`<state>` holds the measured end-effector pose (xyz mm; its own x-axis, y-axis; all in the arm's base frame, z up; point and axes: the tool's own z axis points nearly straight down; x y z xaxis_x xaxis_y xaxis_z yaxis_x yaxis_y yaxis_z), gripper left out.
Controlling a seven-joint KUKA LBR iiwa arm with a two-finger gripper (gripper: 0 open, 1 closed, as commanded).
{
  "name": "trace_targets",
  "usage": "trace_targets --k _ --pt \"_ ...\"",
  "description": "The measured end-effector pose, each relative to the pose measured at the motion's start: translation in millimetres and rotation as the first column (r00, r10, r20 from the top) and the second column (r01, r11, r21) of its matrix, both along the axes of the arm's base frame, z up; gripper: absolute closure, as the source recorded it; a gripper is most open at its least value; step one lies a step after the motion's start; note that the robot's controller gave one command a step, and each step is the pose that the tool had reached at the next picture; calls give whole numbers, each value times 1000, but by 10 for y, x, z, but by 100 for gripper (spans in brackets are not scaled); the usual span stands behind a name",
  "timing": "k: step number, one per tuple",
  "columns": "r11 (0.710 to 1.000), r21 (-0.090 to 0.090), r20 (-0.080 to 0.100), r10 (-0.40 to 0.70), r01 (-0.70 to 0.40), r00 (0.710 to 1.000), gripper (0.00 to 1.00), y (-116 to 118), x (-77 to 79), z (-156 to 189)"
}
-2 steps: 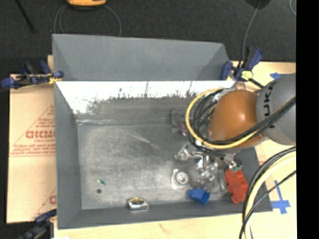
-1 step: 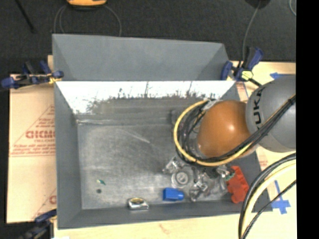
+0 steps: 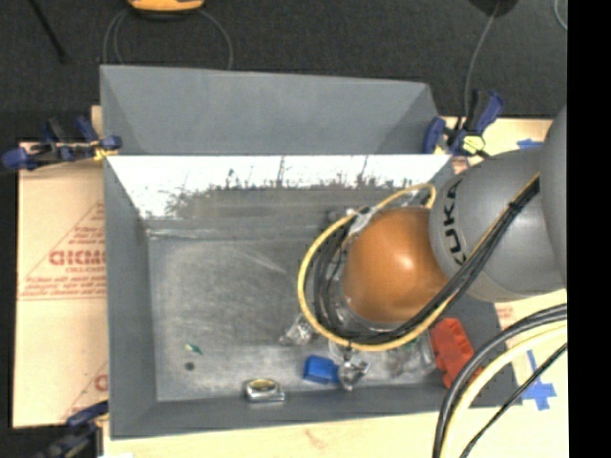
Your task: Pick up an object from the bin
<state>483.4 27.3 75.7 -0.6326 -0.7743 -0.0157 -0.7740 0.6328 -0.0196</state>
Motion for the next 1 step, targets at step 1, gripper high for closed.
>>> trace_targets --k 1 --pt "1000 4 -2 2 -2 1000 100 21 -10 2"
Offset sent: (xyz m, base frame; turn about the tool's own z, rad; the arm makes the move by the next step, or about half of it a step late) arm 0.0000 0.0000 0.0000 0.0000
